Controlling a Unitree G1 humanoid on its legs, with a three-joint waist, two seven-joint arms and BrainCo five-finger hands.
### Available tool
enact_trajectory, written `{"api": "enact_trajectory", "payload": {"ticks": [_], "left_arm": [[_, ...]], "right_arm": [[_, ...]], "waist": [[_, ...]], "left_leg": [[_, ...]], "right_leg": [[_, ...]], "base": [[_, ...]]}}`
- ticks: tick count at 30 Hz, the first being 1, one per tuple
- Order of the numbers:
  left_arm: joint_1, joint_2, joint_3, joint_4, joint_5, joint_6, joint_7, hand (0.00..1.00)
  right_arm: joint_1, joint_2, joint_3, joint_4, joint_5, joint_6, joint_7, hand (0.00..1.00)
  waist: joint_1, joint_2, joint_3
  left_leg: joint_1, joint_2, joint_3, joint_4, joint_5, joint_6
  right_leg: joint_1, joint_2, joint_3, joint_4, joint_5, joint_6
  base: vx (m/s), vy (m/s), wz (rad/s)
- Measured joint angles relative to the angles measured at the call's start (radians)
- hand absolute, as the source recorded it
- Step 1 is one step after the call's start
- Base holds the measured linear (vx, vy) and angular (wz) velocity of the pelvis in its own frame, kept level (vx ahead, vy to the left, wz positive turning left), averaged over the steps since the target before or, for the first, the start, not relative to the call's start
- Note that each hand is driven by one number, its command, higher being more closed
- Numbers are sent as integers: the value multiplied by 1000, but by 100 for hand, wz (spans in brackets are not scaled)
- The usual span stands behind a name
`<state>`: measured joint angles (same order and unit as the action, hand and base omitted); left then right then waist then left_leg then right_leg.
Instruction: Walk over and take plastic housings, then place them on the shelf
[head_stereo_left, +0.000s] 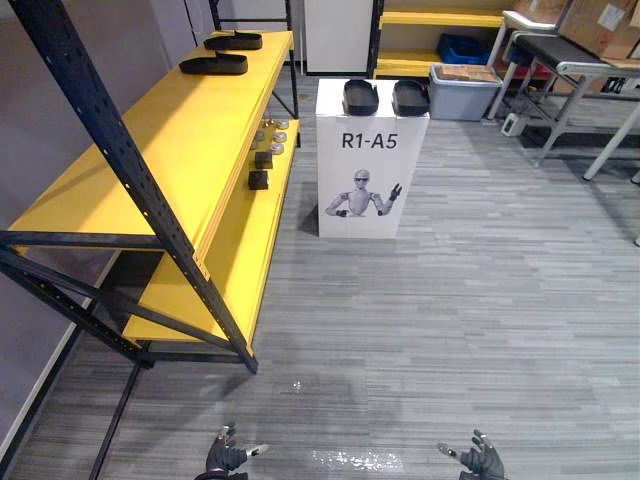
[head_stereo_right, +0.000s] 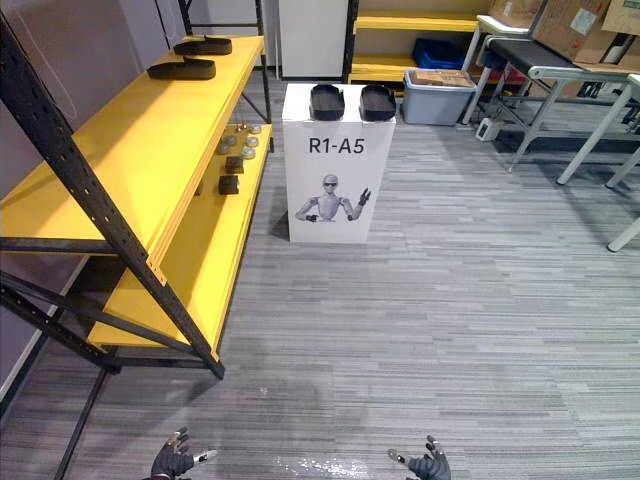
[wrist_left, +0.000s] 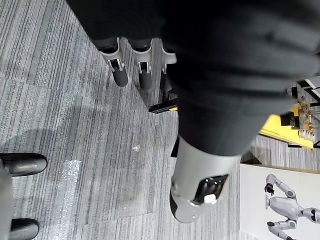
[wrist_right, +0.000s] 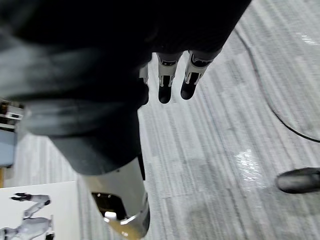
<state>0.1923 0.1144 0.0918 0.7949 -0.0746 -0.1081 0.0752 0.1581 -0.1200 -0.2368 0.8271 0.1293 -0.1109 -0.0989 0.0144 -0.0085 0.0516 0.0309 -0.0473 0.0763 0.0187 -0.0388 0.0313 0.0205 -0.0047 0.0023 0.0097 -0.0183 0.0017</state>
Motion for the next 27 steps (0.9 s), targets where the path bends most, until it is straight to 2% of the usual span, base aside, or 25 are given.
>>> {"api": "enact_trajectory", "payload": {"ticks": [17, 24, 27], "left_arm": [[23, -5, 3, -86, -1, -6, 1, 0], [38, -28, 23, -152, -3, -13, 7, 0], [39, -37, 22, -184, -12, -13, 7, 0]], "right_arm": [[-7, -2, -37, -47, 4, 0, 2, 0], [-45, -1, -35, -84, 6, 0, 0, 0], [-55, -3, -35, -88, 21, 0, -5, 0]], "waist": [[2, 10, 8], [4, 24, 44], [9, 30, 50]], "left_leg": [[19, 29, 60, 1, -25, -14], [-27, 53, 113, 135, -123, -4], [-84, 65, 113, 222, -183, -1]], "right_leg": [[0, 31, 63, -23, 13, -14], [-4, 46, 119, -21, 10, -9], [-55, 53, 121, 55, -43, 16]], "base": [[-14, -9, -11], [19, 24, -24], [50, 47, -9]]}}
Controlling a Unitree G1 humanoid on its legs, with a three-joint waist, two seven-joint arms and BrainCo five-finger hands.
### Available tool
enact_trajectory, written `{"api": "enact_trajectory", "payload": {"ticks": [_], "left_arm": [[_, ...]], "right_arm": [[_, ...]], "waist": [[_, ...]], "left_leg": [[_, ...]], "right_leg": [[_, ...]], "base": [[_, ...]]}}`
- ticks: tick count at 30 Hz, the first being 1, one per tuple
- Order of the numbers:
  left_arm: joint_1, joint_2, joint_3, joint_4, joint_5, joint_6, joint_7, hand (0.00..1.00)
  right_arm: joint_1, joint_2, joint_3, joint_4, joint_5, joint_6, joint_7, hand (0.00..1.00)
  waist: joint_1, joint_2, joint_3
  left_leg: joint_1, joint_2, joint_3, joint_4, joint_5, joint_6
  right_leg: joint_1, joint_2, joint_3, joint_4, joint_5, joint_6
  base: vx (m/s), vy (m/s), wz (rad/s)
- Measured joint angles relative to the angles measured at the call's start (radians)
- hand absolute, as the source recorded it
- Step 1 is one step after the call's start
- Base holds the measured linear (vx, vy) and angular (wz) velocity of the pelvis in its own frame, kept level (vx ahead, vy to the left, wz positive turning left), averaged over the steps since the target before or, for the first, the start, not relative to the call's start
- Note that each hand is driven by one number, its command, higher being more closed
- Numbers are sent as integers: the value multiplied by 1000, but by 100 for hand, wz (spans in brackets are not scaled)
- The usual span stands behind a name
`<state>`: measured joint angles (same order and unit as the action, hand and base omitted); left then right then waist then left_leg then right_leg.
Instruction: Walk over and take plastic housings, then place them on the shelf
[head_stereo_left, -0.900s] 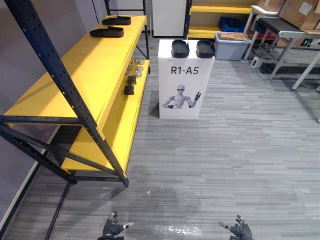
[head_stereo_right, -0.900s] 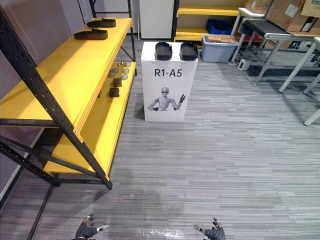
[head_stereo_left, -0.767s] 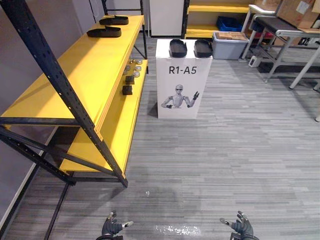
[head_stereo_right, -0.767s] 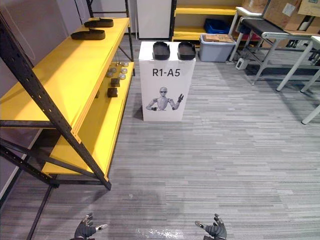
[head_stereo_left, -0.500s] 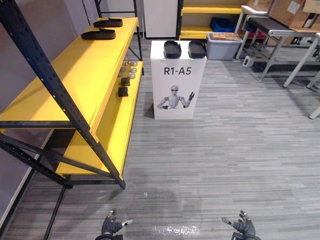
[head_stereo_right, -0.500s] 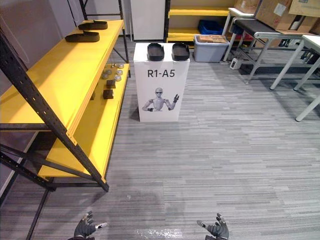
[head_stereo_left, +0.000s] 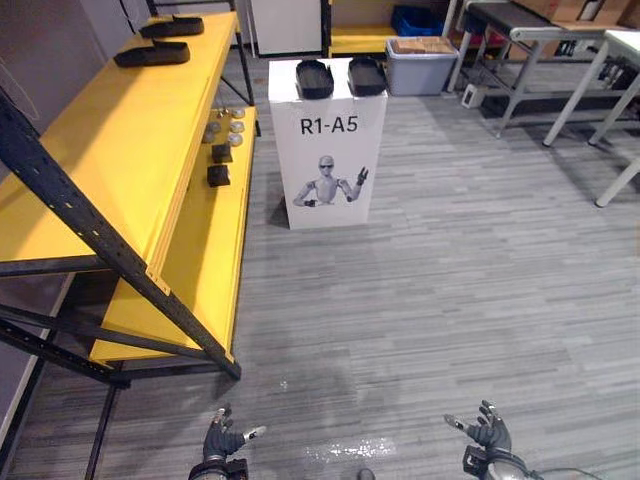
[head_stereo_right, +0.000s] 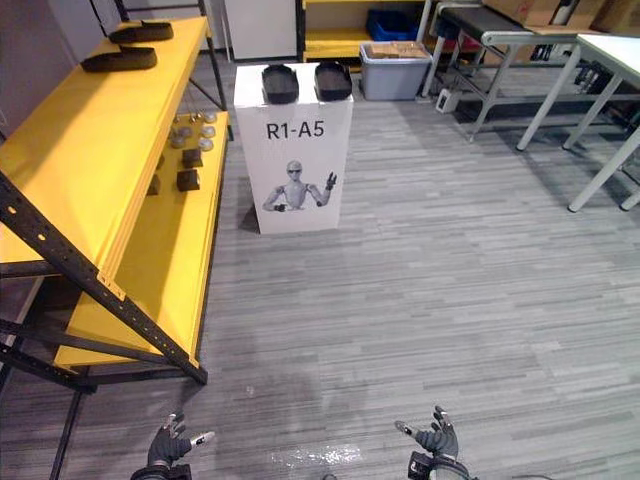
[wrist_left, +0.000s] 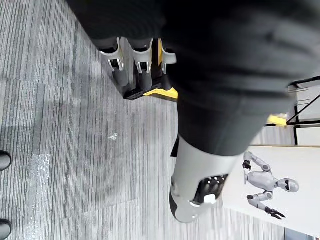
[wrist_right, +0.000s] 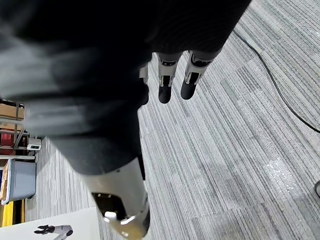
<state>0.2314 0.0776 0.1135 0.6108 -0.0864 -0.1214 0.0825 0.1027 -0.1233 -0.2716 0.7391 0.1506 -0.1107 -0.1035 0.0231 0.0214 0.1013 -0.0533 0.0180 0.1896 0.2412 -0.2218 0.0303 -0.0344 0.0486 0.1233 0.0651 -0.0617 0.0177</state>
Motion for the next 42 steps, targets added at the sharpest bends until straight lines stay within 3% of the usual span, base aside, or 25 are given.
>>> {"api": "enact_trajectory", "payload": {"ticks": [2, 4, 6, 8, 9, 11, 12, 13, 14, 15, 17, 19, 21, 23, 26, 27, 28, 29, 31, 33, 34, 36, 37, 39, 42], "left_arm": [[-5, -8, -3, -20, -8, 0, 1, 0], [-1, -6, -16, -22, -8, 0, 4, 0], [3, -4, -26, -22, -9, 2, 18, 0], [-25, 1, -37, -21, -10, 2, 27, 0], [-43, 6, -46, -21, -10, 2, 29, 0], [-86, 13, -63, -19, -10, 1, 33, 0], [-110, 14, -65, -13, -9, -1, 35, 0], [-146, 1, -66, 11, -7, -1, 37, 0], [-150, -10, -65, 16, -7, -1, 37, 0], [-146, -23, -60, 16, -8, -1, 38, 0], [-113, -44, -60, -11, -8, -3, 39, 0], [-100, -53, -57, -39, -8, -5, 36, 0], [-100, -59, -51, -43, -9, -3, 36, 0], [-88, -64, -62, -43, -9, -2, 36, 0], [-74, -76, -59, -41, -9, -1, 36, 0], [-72, -78, -59, -38, -9, -1, 36, 0], [-70, -79, -54, -31, -9, -1, 37, 0], [-72, -78, -42, -23, -9, -2, 37, 0], [-83, -76, -40, -10, -9, -1, 36, 0], [-50, -76, -44, -9, -9, -1, 35, 0], [-45, -73, -48, -8, -10, 0, 35, 0], [-48, -67, -69, -1, -10, 8, 36, 0], [-49, -66, -80, -2, -10, 8, 37, 0], [-62, -63, -80, -2, -11, 9, 37, 0], [-103, -60, -80, 1, -10, 9, 38, 0]], "right_arm": [[-6, 2, 1, -1, 2, 1, -2, 0], [-8, 7, 11, -4, 2, 2, -2, 0], [-9, 8, 24, -17, 2, 3, -4, 0], [-22, 1, 42, -21, 2, 3, -8, 0], [-26, 1, 45, -21, 2, 3, -11, 0], [-28, -1, 44, -20, 2, 3, -15, 0], [-27, -3, 44, -20, 2, 3, -17, 0], [-63, -14, 44, -13, 2, 3, -19, 0], [-78, -15, 44, -15, 2, 3, -21, 0], [-74, -13, 49, -19, 2, 3, -21, 0], [-50, 9, 80, -47, 2, 2, -22, 0], [-56, 25, 81, -66, 6, 0, -24, 0], [-70, 54, 93, -65, 8, 1, -31, 0], [-73, 64, 96, -59, 19, 1, -32, 0], [-95, 58, 73, -32, 22, 0, -36, 0], [-107, 45, 69, 3, 22, 1, -36, 0], [-107, 40, 74, 26, 22, 2, -36, 0], [-107, 42, 80, 37, 21, 2, -35, 0], [-106, 37, 78, 57, 7, 4, -34, 0], [-95, 52, 79, 66, -5, 10, -29, 0], [-87, 58, 86, 65, -15, 9, -25, 0], [-52, 58, 96, 59, -22, 10, -20, 0], [-31, 61, 100, 45, -22, 10, -19, 0], [-8, 69, 100, 13, -22, 10, -14, 0], [4, 71, 96, 17, -21, 10, -14, 0]], "waist": [[4, 2, 26], [2, 2, 48], [6, 9, 59], [-4, 11, 80], [-15, 11, 84], [-37, 3, 86], [-55, 1, 82], [-50, 26, 84], [-53, 28, 84], [-53, 29, 85], [-40, 26, 82], [-4, 28, 81], [28, 26, 85], [54, 21, 87], [58, 16, 94], [65, 20, 89], [77, 15, 82], [73, -5, 76], [72, -7, 75], [74, -7, 75], [63, -15, 77], [50, -22, 79], [45, -22, 78], [38, -23, 78], [7, -22, 78]], "left_leg": [[-1, -3, -1, 48, -49, 14], [42, -7, 0, 56, -79, 19], [88, -6, 1, 62, -112, 25], [132, 2, -14, 47, -123, 15], [151, 9, -37, 33, -126, 10], [191, 24, -96, -12, -131, -15], [214, 37, -138, -32, -140, -35], [215, 81, -170, -35, -110, -103], [215, 90, -180, 3, -58, -129], [199, 95, -179, 103, -18, -118], [28, 159, -158, 578, 105, -75], [-113, 202, -113, 822, 74, -74], [-259, 209, -96, 883, 29, -79], [-322, 184, -50, 762, -10, -80], [-345, 89, -53, 331, 3, -81], [-327, 64, -68, 174, 118, -80], [-293, 43, -63, 138, 192, -46], [-288, 12, -48, 144, 167, -12], [-276, -3, -21, 188, 122, 40], [-174, -10, 7, 169, 59, 53], [-109, -22, 9, 152, 24, 59], [-15, -42, -6, 145, -19, 66], [39, -44, -16, 129, -39, 67], [91, -44, -41, 98, -60, 66], [181, -17, -130, 59, -99, 41]], "right_leg": [[-109, -2, -21, 268, -111, 49], [-198, -27, -102, 496, -167, 85], [-273, -69, -197, 556, -185, 78], [-334, -77, -232, 509, -180, 72], [-355, -77, -244, 443, -166, 59], [-376, -73, -247, 302, -58, 35], [-369, -73, -252, 286, 67, 3], [-378, -58, -299, 358, 26, -74], [-362, -56, -323, 388, 3, -97], [-309, -47, -342, 364, -7, -104], [-104, 0, -346, 205, -14, -116], [-4, 44, -300, 103, -28, -136], [87, 72, -256, 16, -30, -139], [149, 64, -214, -24, -36, -137], [197, 22, -163, -38, -79, -106], [208, 5, -133, -36, -107, -90], [216, -13, -104, -29, -127, -72], [217, -49, -101, -16, -148, -51], [204, -79, -102, 70, -179, -1], [126, -97, -109, 371, -194, 39], [17, -120, -125, 662, -162, 111], [-113, -160, -159, 932, -164, 115], [-181, -177, -194, 957, -176, 99], [-265, -189, -237, 898, -183, 90], [-336, -155, -267, 497, -160, 60]], "base": [[90, 42, 1], [143, 79, 1], [247, 69, -3], [342, -9, 31], [427, -74, 77], [512, -153, 95], [823, -314, 86], [955, -403, 72], [824, -398, 39], [674, -349, 33], [583, -285, 16], [464, -179, -44], [445, -96, -57], [366, 19, -55], [378, 129, -52], [318, 131, -65], [426, 175, -64], [455, 163, -36], [526, 175, -24], [426, 150, -45], [330, 135, -17], [427, 119, 25], [442, 74, 33], [453, 13, 38], [671, -134, 86]]}}
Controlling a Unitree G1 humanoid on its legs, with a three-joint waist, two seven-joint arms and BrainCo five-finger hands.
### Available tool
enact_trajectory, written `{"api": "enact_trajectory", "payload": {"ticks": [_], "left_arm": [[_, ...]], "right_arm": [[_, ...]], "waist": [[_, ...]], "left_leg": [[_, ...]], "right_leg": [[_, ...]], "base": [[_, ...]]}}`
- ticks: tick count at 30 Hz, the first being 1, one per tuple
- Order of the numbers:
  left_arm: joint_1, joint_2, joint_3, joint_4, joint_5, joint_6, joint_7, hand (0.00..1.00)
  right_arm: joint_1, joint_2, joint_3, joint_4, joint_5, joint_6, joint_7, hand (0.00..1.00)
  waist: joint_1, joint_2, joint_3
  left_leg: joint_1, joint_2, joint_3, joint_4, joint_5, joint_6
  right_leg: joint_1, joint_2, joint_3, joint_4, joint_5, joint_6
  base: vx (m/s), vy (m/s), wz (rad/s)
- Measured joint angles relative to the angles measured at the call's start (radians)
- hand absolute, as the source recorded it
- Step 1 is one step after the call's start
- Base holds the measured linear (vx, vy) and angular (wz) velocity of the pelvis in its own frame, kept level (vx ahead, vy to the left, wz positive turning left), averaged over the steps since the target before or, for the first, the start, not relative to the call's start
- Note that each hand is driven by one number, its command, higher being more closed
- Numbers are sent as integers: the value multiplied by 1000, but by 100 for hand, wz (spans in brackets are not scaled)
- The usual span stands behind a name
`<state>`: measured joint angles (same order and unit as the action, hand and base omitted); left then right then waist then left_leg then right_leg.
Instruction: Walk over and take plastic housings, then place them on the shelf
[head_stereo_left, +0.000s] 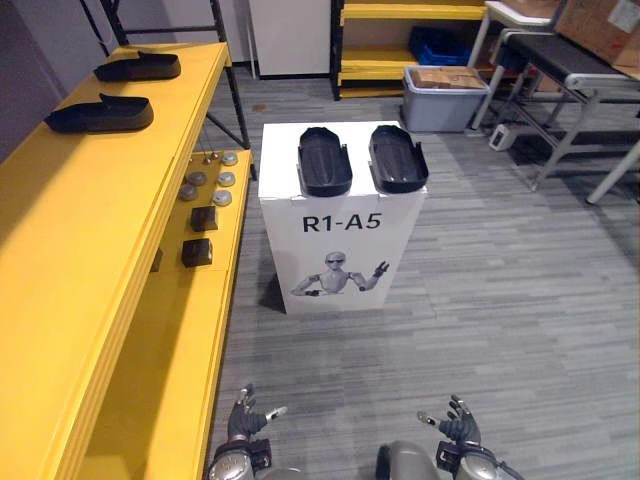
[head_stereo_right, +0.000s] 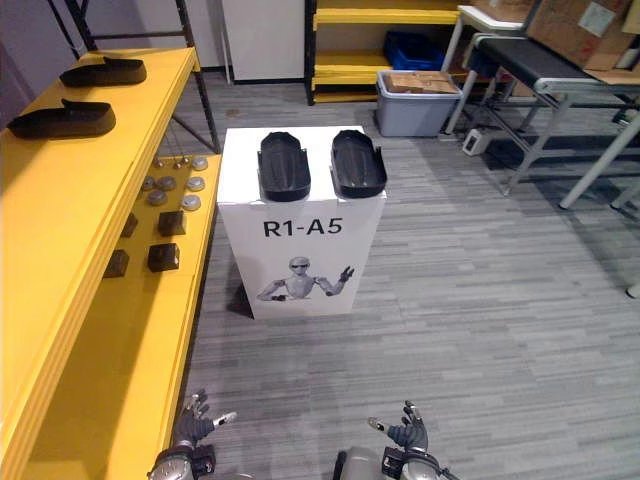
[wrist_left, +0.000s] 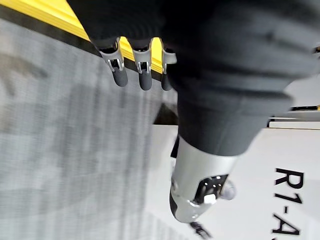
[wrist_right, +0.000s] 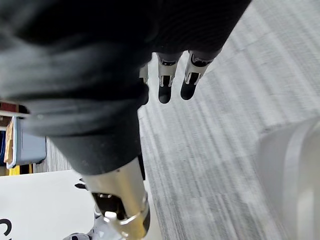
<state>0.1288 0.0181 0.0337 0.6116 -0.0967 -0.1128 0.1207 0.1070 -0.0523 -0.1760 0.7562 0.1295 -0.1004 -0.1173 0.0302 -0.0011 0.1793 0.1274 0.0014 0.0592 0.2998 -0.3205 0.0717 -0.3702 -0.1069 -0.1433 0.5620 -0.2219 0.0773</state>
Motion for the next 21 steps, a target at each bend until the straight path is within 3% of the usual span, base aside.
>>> {"api": "enact_trajectory", "payload": {"ticks": [1, 2, 3, 4, 5, 6, 7, 8, 9, 11, 12, 13, 14, 15, 16, 17, 19, 21], "left_arm": [[-13, 2, 1, 1, 0, 0, 1, 0], [-31, 4, 0, 19, 1, -3, 4, 0], [-40, 5, 1, 30, 1, -3, 4, 0], [-50, 0, 12, 51, 1, -2, 7, 0], [-59, -5, 20, 64, 2, 1, 3, 0], [-57, -26, 20, 63, 3, 3, 4, 0], [-57, -41, 21, 62, 3, 2, 5, 0], [-47, -51, 32, 64, 1, -1, 6, 0], [-45, -60, 41, 61, 0, -2, 6, 0], [-49, -59, 46, 59, -1, -1, 6, 0], [-49, -61, 46, 58, -1, -1, 5, 0], [-42, -70, 45, 58, -2, -1, 5, 0], [-41, -73, 42, 58, -3, -1, 5, 0], [-42, -72, 38, 58, -3, -1, 4, 0], [-43, -73, 38, 60, -2, -1, 5, 0], [-47, -72, 39, 67, -2, -2, 4, 0], [-48, -54, 40, 82, -2, -2, 5, 0], [-44, -49, 40, 87, -1, -1, 5, 0]], "right_arm": [[1, -1, -1, 7, 0, 0, 0, 0], [0, -4, -2, 23, 0, 1, 0, 0], [1, -5, -2, 29, 0, 1, 0, 0], [-13, -16, -8, 42, 0, 2, 0, 0], [-33, -13, -22, 43, 0, 3, 0, 0], [-36, -21, -27, 32, 0, 2, -1, 0], [-32, -27, -23, 27, 0, 2, -1, 0], [-19, -25, -3, 15, 1, 0, -1, 0], [-16, -16, 13, 0, 5, 0, -3, 0], [-39, -6, 15, 0, 18, -1, -7, 0], [-39, 13, 15, -3, 27, -1, -7, 0], [-28, 30, -7, -2, 27, -1, -9, 0], [-26, 34, -19, 0, 27, -1, -9, 0], [-21, 35, -31, 2, 27, -1, -9, 0], [-18, 30, -40, 2, 32, -1, -9, 0], [-18, 35, -51, 9, 34, 1, -9, 0], [15, 54, -61, 6, 44, 1, -10, 0], [21, 57, -62, 7, 47, 1, -13, 0]], "waist": [[-9, 0, 0], [-20, 4, -7], [-17, 4, -12], [5, 27, -22], [11, 23, -19], [-4, 23, -18], [-14, 26, -16], [-14, 30, -18], [7, 42, -18], [20, 48, -20], [27, 33, -13], [35, 21, -8], [35, 24, -10], [34, 32, -15], [33, 45, -22], [34, 43, -26], [30, -5, -39], [36, -12, -44]], "left_leg": [[29, 15, -30, -21, -8, -14], [58, 44, -76, -49, -14, -28], [69, 57, -95, -57, -16, -33], [71, 101, -112, -54, -8, -59], [71, 105, -128, -37, 24, -107], [70, 102, -140, 24, 83, -111], [56, 102, -136, 97, 107, -113], [-19, 126, -108, 332, 173, -130], [-141, 190, -57, 576, 183, -135], [-250, 226, -11, 684, 113, -179], [-292, 227, 36, 632, 78, -183], [-299, 224, 79, 459, 60, -201], [-299, 217, 80, 373, 62, -201], [-297, 203, 71, 187, 102, -183], [-296, 197, 66, 61, 208, -157], [-284, 192, 70, 53, 233, -142], [-215, 145, 97, -54, 258, -130], [-186, 130, 131, -91, 263, -126]], "right_leg": [[-2, 15, 16, -130, 55, -17], [12, 41, 35, -224, 192, -12], [26, 56, 42, -251, 267, -28], [45, 92, 23, -243, 267, -96], [32, 90, 15, -183, 229, -116], [33, 68, -14, -84, 187, -123], [48, 73, -38, -63, 158, -98], [159, 81, -68, -139, 120, -120], [242, 124, -53, -227, 98, -147], [293, 150, -45, -277, 103, -156], [344, 147, -36, -316, 103, -156], [400, 143, -30, -353, 103, -156], [411, 143, -30, -364, 103, -155], [428, 145, -27, -379, 98, -143], [434, 156, -19, -384, 88, -126], [443, 153, -3, -386, 81, -115], [460, 105, 6, -397, 71, -94], [459, 89, 35, -398, 68, -86]], "base": [[620, -240, 93], [641, -275, 92], [671, -331, 57], [539, -284, 20], [629, -343, 34], [453, -261, 54], [469, -336, 77], [420, -303, 44], [404, -291, 16], [394, -171, -23], [504, -116, -24], [412, -59, -20], [365, 8, -25], [273, 75, -26], [266, 102, -32], [280, 118, -24], [255, 83, -8], [171, 73, -30]]}}
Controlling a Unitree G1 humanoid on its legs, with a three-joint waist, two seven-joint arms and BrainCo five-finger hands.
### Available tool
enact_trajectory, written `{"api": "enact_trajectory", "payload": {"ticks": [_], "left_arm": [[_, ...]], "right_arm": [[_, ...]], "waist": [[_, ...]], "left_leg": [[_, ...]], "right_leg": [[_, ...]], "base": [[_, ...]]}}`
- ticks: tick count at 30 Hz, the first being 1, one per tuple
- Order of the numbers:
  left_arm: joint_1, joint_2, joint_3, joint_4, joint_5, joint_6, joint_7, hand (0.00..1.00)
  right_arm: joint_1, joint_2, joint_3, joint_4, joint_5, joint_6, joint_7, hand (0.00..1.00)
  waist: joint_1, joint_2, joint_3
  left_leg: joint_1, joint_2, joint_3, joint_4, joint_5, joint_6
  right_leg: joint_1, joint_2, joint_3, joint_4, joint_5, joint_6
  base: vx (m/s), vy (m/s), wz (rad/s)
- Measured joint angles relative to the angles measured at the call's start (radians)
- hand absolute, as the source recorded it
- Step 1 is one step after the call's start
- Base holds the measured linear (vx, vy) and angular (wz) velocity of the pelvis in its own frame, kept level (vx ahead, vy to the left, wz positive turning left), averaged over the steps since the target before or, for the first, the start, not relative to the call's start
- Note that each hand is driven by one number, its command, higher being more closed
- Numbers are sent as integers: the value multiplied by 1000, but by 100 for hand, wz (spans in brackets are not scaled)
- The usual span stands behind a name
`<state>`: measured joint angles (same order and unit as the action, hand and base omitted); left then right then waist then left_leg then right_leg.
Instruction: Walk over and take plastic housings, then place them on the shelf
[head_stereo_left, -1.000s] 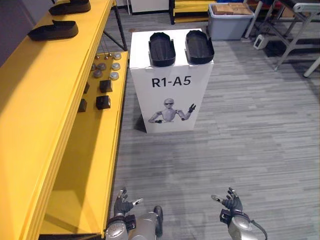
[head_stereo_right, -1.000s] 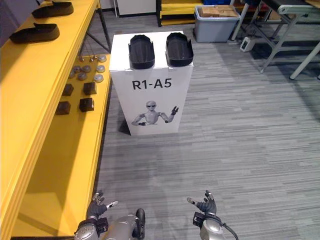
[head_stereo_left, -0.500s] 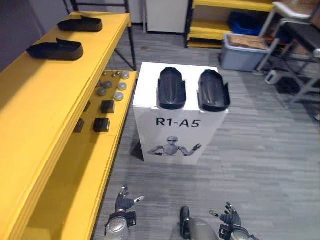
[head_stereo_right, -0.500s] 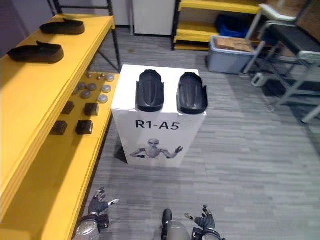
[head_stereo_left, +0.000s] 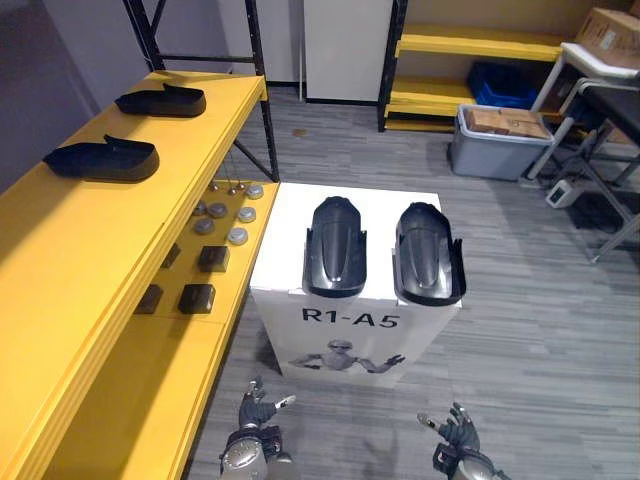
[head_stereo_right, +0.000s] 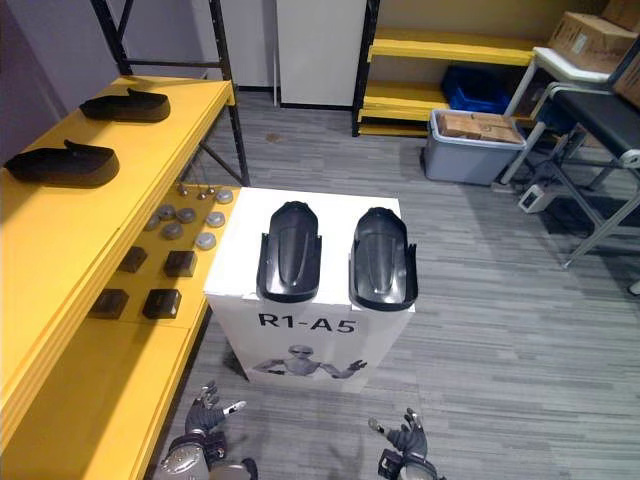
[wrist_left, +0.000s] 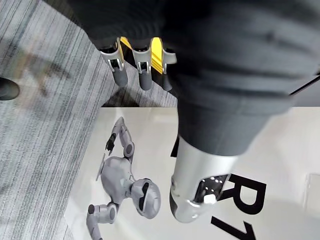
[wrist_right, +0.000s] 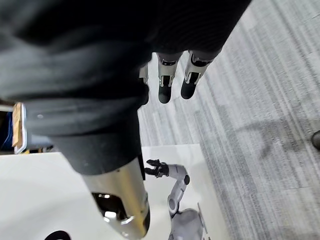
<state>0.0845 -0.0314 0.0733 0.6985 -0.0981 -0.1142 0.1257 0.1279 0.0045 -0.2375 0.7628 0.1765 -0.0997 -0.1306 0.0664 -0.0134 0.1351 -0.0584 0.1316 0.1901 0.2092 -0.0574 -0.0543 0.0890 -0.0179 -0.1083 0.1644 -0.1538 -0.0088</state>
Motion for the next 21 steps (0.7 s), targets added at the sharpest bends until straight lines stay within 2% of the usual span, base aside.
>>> {"api": "enact_trajectory", "payload": {"ticks": [3, 7, 10, 11, 15, 21], "left_arm": [[-3, 21, 1, 32, 1, 0, 0, 0], [-2, 43, 1, 37, 1, 0, 0, 0], [17, 44, 2, 29, 1, 0, -1, 0], [31, 46, 1, 27, 1, 0, -3, 0], [80, 57, -1, 27, 1, 0, -11, 0], [128, 95, -7, 27, 1, -1, -27, 0]], "right_arm": [[-11, 4, -11, 0, 2, 0, -5, 0], [-15, -7, -113, -28, 13, 1, -22, 0], [-11, -51, -180, -108, 14, 3, -42, 0], [-9, -81, -197, -173, 14, 4, -57, 0], [2, -178, -235, -460, -10, 3, -85, 0], [-71, -245, -219, -610, -72, 1, -98, 0]], "waist": [[-1, 0, -5], [-4, -5, -14], [-22, -5, -15], [-35, -5, -17], [-54, -8, -33], [-53, -14, -51]], "left_leg": [[31, -12, 47, -52, 8, 7], [49, -22, 70, -125, 41, 7], [59, -29, 85, -166, 58, 13], [62, -34, 88, -180, 63, 17], [73, -57, 98, -223, 76, 31], [61, -85, 87, -256, 92, 45]], "right_leg": [[-5, -10, 48, -18, 4, 16], [-25, -9, 76, -34, 14, 29], [-39, -8, 99, -37, 20, 29], [-46, -9, 106, -37, 22, 32], [-68, -15, 134, -45, 29, 42], [-93, -32, 144, -52, 31, 46]], "base": [[78, 68, -39], [15, 28, -21], [-4, 38, -15], [-23, 80, -15], [-18, 72, -15], [-11, 60, -1]]}}
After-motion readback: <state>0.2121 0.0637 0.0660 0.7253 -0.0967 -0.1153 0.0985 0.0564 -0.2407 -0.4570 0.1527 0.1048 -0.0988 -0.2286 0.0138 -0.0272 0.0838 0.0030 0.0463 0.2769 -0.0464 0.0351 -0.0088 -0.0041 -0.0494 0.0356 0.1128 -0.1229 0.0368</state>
